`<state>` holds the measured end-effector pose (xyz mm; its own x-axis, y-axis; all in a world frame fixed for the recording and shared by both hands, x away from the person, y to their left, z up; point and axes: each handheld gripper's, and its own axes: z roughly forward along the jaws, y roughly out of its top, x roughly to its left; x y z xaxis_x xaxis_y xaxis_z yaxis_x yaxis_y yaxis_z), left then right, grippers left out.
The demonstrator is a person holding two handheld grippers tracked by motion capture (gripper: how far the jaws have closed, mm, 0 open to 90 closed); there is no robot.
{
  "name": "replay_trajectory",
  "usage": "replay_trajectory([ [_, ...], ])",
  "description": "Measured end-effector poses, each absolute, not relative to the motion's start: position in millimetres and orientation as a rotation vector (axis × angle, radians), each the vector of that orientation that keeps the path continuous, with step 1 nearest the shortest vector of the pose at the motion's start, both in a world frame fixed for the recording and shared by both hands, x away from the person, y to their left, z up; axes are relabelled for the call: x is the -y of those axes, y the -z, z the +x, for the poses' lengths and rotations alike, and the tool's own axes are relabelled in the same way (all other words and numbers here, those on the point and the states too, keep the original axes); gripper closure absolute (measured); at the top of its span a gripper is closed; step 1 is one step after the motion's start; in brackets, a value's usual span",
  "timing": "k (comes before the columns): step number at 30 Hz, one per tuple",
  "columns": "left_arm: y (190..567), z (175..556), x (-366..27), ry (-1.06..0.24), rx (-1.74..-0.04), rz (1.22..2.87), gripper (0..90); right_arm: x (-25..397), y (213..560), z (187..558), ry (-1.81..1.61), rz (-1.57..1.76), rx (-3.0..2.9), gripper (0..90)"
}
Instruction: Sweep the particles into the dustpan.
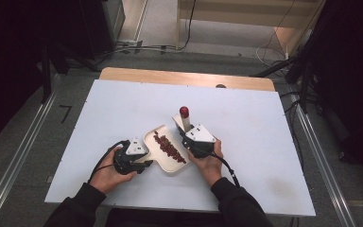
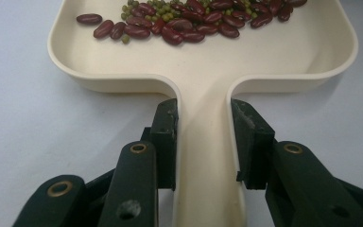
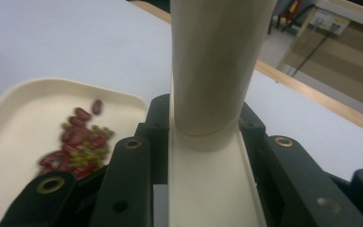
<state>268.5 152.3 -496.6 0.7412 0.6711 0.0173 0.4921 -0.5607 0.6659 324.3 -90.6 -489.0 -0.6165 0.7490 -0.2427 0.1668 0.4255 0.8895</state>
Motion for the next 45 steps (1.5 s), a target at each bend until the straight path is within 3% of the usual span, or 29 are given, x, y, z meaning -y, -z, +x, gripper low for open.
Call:
replay_trajectory([
  [12, 499, 269, -153, -0.354, -0.873, 2.28, 66.9, 66, 480, 311, -1.343, 0.74, -2.079, 64.3],
  [33, 506, 264, -166, -0.42, -0.99, 2.191, 66.8, 138, 473, 333, -1.325, 0.944, -1.989, 64.2],
  [45, 507, 262, -166, -0.439, -0.999, 2.186, 66.8, 157, 468, 333, -1.318, 0.974, -1.96, 64.2],
])
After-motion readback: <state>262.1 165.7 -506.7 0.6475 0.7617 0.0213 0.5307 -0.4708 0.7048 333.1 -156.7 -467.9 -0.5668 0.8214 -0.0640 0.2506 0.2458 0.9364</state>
